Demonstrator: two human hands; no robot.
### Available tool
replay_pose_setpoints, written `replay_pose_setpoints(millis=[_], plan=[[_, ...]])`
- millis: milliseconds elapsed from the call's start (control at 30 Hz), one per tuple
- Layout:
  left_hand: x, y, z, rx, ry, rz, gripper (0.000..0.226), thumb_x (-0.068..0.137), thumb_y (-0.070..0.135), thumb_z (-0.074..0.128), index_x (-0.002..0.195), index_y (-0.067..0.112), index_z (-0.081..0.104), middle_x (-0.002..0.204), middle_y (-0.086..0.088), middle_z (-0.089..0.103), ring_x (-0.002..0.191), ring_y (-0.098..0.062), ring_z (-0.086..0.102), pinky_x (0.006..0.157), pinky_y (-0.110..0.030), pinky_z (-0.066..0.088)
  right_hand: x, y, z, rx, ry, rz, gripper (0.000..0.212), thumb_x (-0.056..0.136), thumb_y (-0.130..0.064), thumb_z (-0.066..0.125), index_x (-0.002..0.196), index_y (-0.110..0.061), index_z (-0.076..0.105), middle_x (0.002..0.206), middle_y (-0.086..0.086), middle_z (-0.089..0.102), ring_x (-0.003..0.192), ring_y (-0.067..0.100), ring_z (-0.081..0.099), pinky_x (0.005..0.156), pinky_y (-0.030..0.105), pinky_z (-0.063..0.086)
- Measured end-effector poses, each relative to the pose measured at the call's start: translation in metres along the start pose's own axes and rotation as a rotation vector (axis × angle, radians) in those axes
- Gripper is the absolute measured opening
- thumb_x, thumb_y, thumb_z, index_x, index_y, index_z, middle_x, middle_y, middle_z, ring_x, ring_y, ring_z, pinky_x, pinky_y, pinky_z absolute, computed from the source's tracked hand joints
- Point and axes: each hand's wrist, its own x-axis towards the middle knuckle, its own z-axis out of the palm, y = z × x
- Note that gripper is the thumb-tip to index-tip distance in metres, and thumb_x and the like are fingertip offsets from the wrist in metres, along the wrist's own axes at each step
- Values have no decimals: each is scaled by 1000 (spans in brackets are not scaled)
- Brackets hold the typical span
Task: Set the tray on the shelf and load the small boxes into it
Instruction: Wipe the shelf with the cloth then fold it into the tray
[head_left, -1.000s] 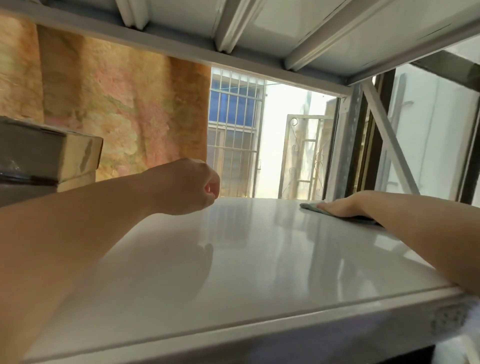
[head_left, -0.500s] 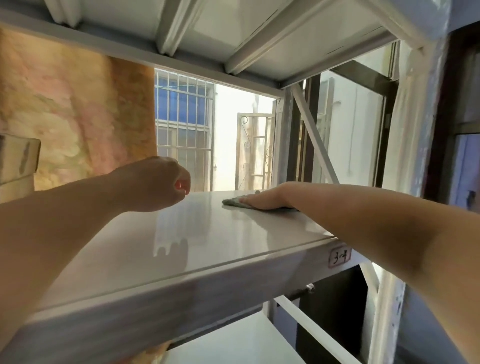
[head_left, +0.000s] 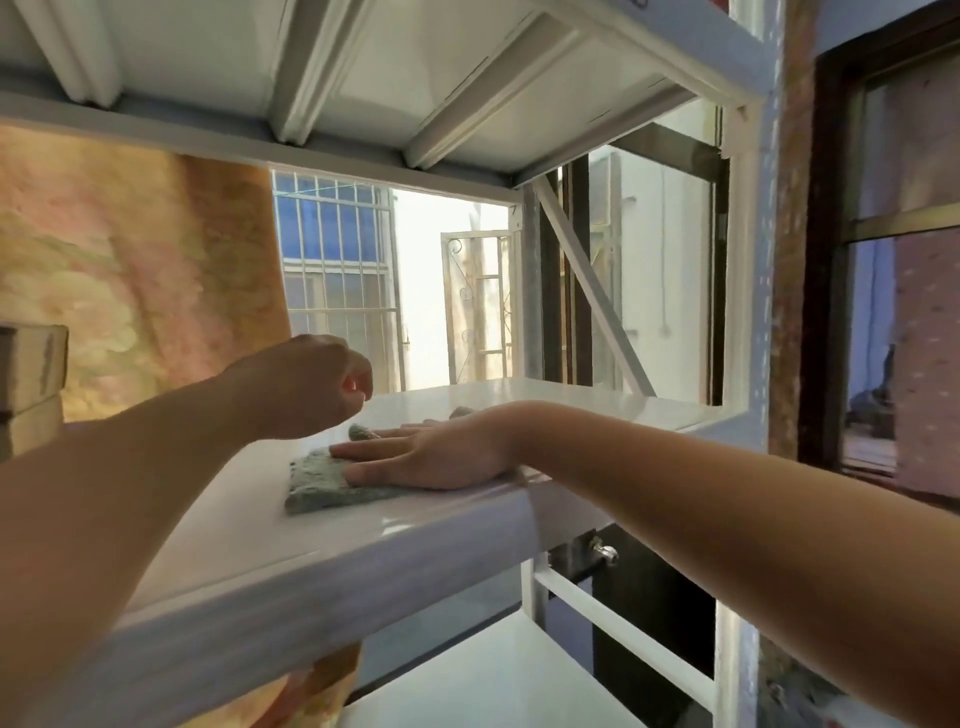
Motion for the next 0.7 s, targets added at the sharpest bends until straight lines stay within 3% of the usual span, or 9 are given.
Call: replay_pose_setpoints(millis=[133,267,400,467,600,700], plan=[[-5,-8,2,-20,-52,-41,17,90,18,54,96,22,70,88,9,58,79,-8,55,64,-13,38,-29,18,6,-55,70,39,53,102,-46,15,152,-34,2,162,-6,-2,149,18,-3,116,43,-4],[-5,-7,0,-33,-57,-69,16,90,18,54,92,21,70,89,5,65,81,-11,58,63,-14,38,-44,53,4,-6,109,145,55,100,-50,18,152,-36,7,162,-9,2,148,19,3,116,42,-5],[-5,-6,2,-30,-63,-67,15,90,18,54,88,25,67,87,8,63,81,-10,57,65,-16,38,-56,98,0,108,154,353,60,96,-59,20,152,-38,13,161,-6,12,146,22,20,115,45,11],[-3,-5,1,-37,-52,-60,15,91,18,54,89,27,66,87,10,59,81,-10,55,62,-10,35,-58,119,-2,150,176,447,61,95,-62,20,151,-37,18,158,0,24,140,22,32,113,44,19],[-3,-3,1,-33,-22,-66,15,91,17,55,85,30,61,85,11,58,81,-10,54,62,-5,31,-59,146,-6,216,229,635,66,90,-70,23,138,-27,40,129,11,57,112,21,58,101,39,38],[-3,-3,4,-26,-22,-81,15,90,17,55,85,29,63,88,9,59,82,-11,54,62,-5,31,-52,163,-9,229,277,771,75,86,-73,27,133,-18,47,117,9,59,102,19,58,97,37,38]])
